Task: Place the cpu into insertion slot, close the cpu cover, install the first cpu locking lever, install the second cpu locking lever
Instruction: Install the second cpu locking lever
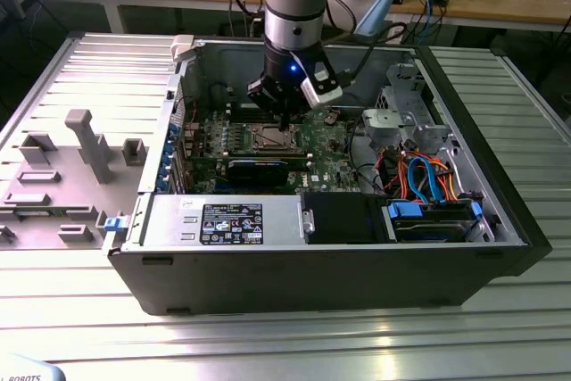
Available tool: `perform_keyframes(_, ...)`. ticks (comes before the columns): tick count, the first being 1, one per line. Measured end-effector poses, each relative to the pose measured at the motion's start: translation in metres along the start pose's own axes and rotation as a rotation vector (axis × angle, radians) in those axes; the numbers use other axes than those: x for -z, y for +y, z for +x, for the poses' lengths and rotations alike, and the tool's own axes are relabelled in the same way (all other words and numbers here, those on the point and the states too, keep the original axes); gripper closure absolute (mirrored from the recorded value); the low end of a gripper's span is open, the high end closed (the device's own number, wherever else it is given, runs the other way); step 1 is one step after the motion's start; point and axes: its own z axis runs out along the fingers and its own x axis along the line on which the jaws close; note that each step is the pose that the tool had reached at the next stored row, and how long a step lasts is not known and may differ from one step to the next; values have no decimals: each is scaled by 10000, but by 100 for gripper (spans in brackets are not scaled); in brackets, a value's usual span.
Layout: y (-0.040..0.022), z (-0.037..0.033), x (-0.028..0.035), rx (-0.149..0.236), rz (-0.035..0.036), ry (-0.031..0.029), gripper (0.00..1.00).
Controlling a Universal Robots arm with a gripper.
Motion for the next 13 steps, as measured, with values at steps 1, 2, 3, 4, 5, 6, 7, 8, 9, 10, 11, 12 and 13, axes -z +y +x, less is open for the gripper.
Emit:
perform_keyframes(1, -11, 18, -3, 2, -1, 2, 89)
perform_keyframes(2, -15, 63, -4, 4, 0, 4, 89)
perform_keyframes(3, -17, 94, -4, 3, -1, 4, 89)
perform_keyframes(4, -19, 114, -3, 2, 0, 5, 89)
perform_keyframes(5, -31, 126, -2, 2, 1, 5, 89)
perform_keyframes(6, -50, 129, -1, 5, 0, 6, 89)
perform_keyframes(7, -70, 130, 1, 4, 0, 6, 89)
perform_keyframes(8, -97, 131, 3, 3, 0, 5, 89)
perform_keyframes(9, -133, 134, 4, 2, -1, 5, 89)
perform_keyframes(10, -156, 137, 4, 4, -1, 5, 89)
perform_keyframes(11, -187, 142, 6, 4, 0, 6, 89)
perform_keyframes(12, -193, 142, 6, 3, -1, 5, 89)
perform_keyframes(13, -194, 142, 6, 2, -1, 5, 89)
